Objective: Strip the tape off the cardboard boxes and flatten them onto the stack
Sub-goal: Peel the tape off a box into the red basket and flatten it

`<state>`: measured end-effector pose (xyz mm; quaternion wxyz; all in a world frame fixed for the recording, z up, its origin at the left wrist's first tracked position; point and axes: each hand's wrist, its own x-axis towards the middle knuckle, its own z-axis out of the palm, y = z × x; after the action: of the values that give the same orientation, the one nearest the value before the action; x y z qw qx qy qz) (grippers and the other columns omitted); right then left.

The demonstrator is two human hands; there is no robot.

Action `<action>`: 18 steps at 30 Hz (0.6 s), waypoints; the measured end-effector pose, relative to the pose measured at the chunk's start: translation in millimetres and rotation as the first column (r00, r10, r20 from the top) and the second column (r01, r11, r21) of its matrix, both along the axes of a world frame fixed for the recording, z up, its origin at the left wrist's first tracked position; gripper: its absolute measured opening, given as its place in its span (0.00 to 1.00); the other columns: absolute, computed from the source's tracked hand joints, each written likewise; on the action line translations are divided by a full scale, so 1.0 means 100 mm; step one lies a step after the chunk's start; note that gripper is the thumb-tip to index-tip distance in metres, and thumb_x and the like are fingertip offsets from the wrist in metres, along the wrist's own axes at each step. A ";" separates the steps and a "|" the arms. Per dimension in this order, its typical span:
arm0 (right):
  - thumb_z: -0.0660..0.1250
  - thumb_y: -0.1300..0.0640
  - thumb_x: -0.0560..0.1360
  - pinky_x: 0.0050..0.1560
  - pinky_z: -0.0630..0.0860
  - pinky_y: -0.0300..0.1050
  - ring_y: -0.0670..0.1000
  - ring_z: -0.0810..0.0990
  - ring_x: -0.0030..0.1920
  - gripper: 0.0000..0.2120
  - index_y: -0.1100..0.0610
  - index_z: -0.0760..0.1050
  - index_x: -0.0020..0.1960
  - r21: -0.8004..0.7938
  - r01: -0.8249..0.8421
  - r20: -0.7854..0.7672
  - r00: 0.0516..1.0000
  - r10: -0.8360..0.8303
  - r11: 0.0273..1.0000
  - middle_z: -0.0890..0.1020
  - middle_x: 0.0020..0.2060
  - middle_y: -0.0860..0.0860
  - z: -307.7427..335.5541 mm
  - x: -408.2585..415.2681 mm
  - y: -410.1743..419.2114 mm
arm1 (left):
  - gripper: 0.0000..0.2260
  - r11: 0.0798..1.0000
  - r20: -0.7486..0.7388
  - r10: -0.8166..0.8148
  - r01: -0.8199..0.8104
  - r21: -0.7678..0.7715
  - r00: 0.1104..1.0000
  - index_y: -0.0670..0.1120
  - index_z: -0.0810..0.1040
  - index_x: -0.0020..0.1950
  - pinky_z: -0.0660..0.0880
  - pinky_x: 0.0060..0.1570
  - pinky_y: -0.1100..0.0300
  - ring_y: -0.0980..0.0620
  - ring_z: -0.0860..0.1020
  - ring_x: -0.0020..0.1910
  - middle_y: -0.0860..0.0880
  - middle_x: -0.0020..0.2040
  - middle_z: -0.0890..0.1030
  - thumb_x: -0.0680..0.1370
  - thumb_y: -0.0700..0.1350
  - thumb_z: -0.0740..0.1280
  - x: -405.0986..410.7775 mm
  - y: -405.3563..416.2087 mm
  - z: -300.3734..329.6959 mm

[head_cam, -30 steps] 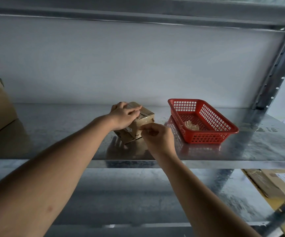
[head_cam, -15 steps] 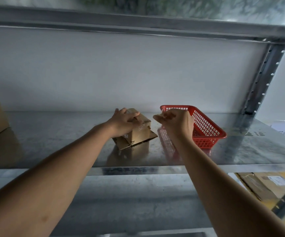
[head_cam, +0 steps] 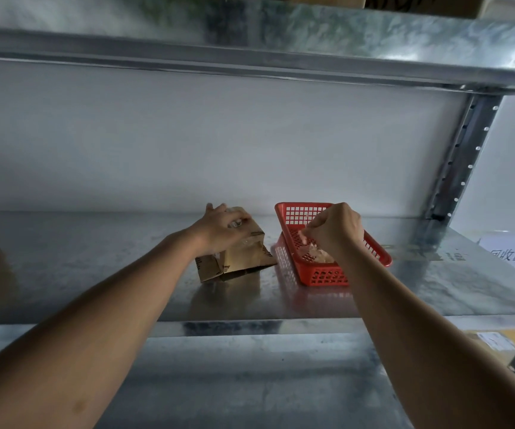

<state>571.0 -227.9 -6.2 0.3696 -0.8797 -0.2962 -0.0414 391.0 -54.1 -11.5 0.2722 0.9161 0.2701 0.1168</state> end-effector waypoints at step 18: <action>0.83 0.45 0.67 0.45 0.79 0.49 0.55 0.83 0.44 0.21 0.58 0.82 0.51 -0.264 0.207 0.096 0.977 -0.188 0.942 0.84 0.45 0.54 -0.14 -0.01 -0.04 | 0.21 0.994 -0.001 -0.107 0.107 0.013 0.994 0.59 0.71 0.76 0.50 0.79 0.44 0.44 0.44 0.83 0.48 0.82 0.61 0.83 0.59 0.60 0.06 0.09 0.04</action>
<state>569.7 -232.0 -20.2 0.2284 -0.9455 -0.2220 -0.0675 396.9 -45.3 -7.8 0.2721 0.9311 0.2198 0.1033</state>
